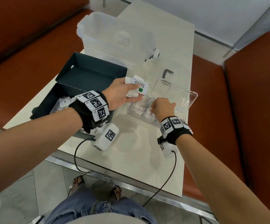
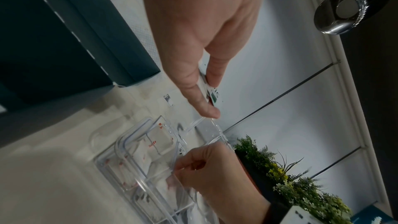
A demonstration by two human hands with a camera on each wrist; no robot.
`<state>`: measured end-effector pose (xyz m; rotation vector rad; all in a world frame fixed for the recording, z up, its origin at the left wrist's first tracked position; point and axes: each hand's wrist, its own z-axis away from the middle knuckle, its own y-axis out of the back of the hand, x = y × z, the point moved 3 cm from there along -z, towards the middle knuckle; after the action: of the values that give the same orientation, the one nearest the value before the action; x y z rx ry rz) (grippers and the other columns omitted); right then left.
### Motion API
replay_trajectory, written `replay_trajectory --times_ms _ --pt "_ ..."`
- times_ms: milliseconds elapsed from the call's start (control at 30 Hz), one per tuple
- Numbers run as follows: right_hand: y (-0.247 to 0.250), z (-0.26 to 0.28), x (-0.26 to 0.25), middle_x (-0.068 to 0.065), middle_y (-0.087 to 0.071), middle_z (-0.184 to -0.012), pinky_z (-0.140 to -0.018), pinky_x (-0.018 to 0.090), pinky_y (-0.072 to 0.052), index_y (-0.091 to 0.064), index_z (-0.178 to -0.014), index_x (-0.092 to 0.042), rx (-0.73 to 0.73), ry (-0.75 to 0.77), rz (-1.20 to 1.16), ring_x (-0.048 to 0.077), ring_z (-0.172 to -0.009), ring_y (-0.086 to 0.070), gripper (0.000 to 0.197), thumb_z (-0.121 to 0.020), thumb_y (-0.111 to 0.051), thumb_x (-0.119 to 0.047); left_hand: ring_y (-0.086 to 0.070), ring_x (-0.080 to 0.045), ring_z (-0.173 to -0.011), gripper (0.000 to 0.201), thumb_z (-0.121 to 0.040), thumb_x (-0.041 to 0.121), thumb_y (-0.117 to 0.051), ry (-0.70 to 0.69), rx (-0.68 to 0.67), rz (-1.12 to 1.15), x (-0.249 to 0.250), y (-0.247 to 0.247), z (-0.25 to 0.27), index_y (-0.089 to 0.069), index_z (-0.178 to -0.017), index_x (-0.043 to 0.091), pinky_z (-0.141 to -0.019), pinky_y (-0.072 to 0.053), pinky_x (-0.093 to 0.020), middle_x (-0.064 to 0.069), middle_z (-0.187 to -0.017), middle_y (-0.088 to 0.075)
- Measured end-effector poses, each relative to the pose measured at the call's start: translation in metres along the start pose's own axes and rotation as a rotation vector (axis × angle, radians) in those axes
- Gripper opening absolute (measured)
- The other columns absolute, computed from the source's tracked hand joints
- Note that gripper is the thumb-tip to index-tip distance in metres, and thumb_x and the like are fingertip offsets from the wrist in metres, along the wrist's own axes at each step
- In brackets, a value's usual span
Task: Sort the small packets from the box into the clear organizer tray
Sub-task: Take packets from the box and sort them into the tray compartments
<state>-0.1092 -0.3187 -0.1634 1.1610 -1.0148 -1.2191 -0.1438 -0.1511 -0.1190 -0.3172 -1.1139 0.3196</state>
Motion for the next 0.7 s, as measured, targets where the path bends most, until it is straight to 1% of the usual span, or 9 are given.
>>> replay_trajectory --times_ms 67,133,233,300,367,433,533,633,700 --pt "-0.003 0.0008 -0.001 0.004 -0.067 -0.099 -0.094 0.043 -0.031 -0.066 -0.1 -0.014 0.014 0.031 0.059 0.028 -0.099 -0.059 0.019 -0.088 -0.056 -0.003 -0.069 -0.031 -0.096 0.026 -0.094 0.001 -0.058 -0.005 0.012 0.009 -0.0019 0.0001 0.0 -0.056 -0.12 -0.002 -0.074 -0.061 -0.038 -0.021 -0.117 -0.064" --pt "-0.0026 0.0018 -0.0021 0.003 -0.067 -0.094 -0.092 0.043 -0.031 -0.066 -0.096 -0.016 0.053 0.061 0.114 0.028 -0.095 -0.059 0.022 -0.087 -0.054 0.0 -0.069 -0.03 -0.094 0.027 -0.094 0.001 -0.058 -0.009 0.022 0.018 -0.0035 -0.0007 0.0007 -0.056 -0.122 -0.003 -0.074 -0.061 -0.039 -0.022 -0.117 -0.064" --pt "0.0023 0.0012 -0.0046 0.0 -0.067 -0.088 -0.092 0.044 -0.03 -0.068 -0.09 -0.019 0.117 0.093 0.141 0.027 -0.092 -0.058 0.017 -0.088 -0.056 -0.007 -0.068 -0.031 -0.095 0.031 -0.094 0.001 -0.058 -0.012 0.038 0.034 -0.0051 -0.0014 0.0015 -0.054 -0.125 -0.004 -0.072 -0.061 -0.038 -0.022 -0.118 -0.064" --pt "0.0055 -0.0004 -0.0054 -0.001 -0.067 -0.088 -0.093 0.045 -0.029 -0.07 -0.09 -0.022 0.095 0.09 0.088 0.026 -0.093 -0.058 0.012 -0.087 -0.06 -0.016 -0.068 -0.032 -0.097 0.032 -0.095 0.001 -0.057 -0.017 0.039 0.04 -0.0061 -0.0021 0.0019 -0.053 -0.127 -0.004 -0.072 -0.061 -0.037 -0.022 -0.119 -0.064" --pt "0.0055 0.0 -0.0037 0.0 -0.067 -0.092 -0.097 0.048 -0.027 -0.069 -0.095 -0.024 0.022 0.073 0.058 0.026 -0.097 -0.058 0.011 -0.085 -0.065 -0.022 -0.068 -0.032 -0.098 0.032 -0.095 0.001 -0.057 -0.019 0.041 0.048 -0.0062 -0.0035 0.0021 -0.053 -0.127 -0.003 -0.073 -0.061 -0.037 -0.022 -0.12 -0.063" --pt "0.0028 0.002 -0.0017 0.001 -0.066 -0.091 -0.102 0.051 -0.023 -0.069 -0.096 -0.021 -0.006 0.067 0.077 0.027 -0.096 -0.058 0.012 -0.086 -0.062 -0.019 -0.067 -0.033 -0.101 0.031 -0.096 0.003 -0.056 -0.016 0.047 0.07 -0.0055 -0.005 0.0011 -0.053 -0.126 -0.002 -0.075 -0.061 -0.038 -0.022 -0.12 -0.064" --pt "-0.002 0.0033 -0.001 0.0 -0.064 -0.084 -0.105 0.054 -0.02 -0.07 -0.091 -0.02 0.008 0.041 0.089 0.027 -0.092 -0.058 0.015 -0.087 -0.057 -0.013 -0.065 -0.036 -0.106 0.028 -0.097 0.004 -0.053 0.003 0.03 0.142 -0.0027 -0.0071 0.0016 -0.053 -0.124 -0.003 -0.078 -0.06 -0.04 -0.024 -0.121 -0.062" --pt "-0.0039 0.0032 -0.0003 -0.002 -0.063 -0.082 -0.104 0.054 -0.019 -0.071 -0.089 -0.021 0.019 0.024 0.058 0.027 -0.091 -0.058 0.018 -0.086 -0.056 -0.012 -0.066 -0.038 -0.101 0.022 -0.098 0.005 -0.046 0.024 -0.011 0.239 -0.0001 -0.0086 0.0034 -0.053 -0.118 -0.003 -0.076 -0.061 -0.041 -0.027 -0.121 -0.06" --pt "-0.0038 0.0049 0.0007 -0.002 -0.067 -0.085 -0.101 0.051 -0.022 -0.071 -0.087 -0.021 0.021 0.032 0.042 0.025 -0.088 -0.059 0.019 -0.085 -0.054 -0.011 -0.066 -0.039 -0.101 0.027 -0.099 0.003 -0.041 0.017 -0.017 0.269 0.001 -0.0079 0.0032 -0.05 -0.123 -0.003 -0.074 -0.061 -0.041 -0.027 -0.121 -0.06"
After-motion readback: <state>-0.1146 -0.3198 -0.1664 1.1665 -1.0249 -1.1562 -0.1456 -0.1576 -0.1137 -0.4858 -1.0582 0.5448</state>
